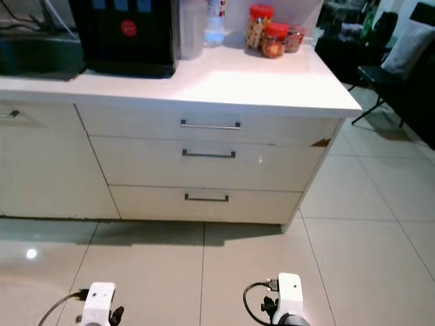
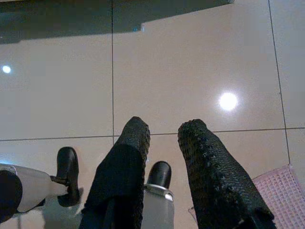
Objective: Kitchen organization
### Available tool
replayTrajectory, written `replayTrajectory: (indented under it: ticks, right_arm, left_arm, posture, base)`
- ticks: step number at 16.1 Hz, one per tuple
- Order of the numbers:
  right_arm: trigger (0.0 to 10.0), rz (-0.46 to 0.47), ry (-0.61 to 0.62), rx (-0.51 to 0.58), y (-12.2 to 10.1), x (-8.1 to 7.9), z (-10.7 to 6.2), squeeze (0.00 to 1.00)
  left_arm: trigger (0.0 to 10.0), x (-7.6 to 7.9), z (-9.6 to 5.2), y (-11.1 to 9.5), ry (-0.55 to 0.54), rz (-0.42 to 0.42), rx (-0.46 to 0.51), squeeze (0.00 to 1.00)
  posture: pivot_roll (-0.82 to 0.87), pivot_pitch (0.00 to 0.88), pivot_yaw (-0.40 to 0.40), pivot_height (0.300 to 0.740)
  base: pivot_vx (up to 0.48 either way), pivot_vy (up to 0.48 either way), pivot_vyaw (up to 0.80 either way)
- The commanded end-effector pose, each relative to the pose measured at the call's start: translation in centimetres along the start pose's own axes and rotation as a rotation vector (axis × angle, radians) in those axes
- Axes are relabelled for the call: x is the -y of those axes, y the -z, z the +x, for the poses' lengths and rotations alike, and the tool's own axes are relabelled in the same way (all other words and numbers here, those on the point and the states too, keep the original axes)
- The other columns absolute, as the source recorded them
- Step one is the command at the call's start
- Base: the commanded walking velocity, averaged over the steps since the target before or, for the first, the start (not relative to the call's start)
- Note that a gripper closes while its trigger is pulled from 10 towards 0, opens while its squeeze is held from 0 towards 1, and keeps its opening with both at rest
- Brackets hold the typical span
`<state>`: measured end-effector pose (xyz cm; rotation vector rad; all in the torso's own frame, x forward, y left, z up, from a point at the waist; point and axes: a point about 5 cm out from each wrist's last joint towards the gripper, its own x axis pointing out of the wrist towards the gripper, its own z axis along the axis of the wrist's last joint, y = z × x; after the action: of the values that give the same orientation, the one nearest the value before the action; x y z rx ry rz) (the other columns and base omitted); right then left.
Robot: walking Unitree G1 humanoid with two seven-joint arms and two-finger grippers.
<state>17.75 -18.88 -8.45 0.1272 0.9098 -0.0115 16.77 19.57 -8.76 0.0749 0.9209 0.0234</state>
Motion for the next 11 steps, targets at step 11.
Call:
replayTrajectory:
  ticks: [11]
  right_arm:
    - [10.0,-0.002,0.003,-0.003,0.37,0.12,-0.12,0.0]
  left_arm:
    - [10.0,-0.28,0.11,-0.51,0.002,0.011,0.007,0.0]
  posture:
    - [0.13,0.0,-0.021,0.717]
  base:
    - [0.0,0.0,0.0]
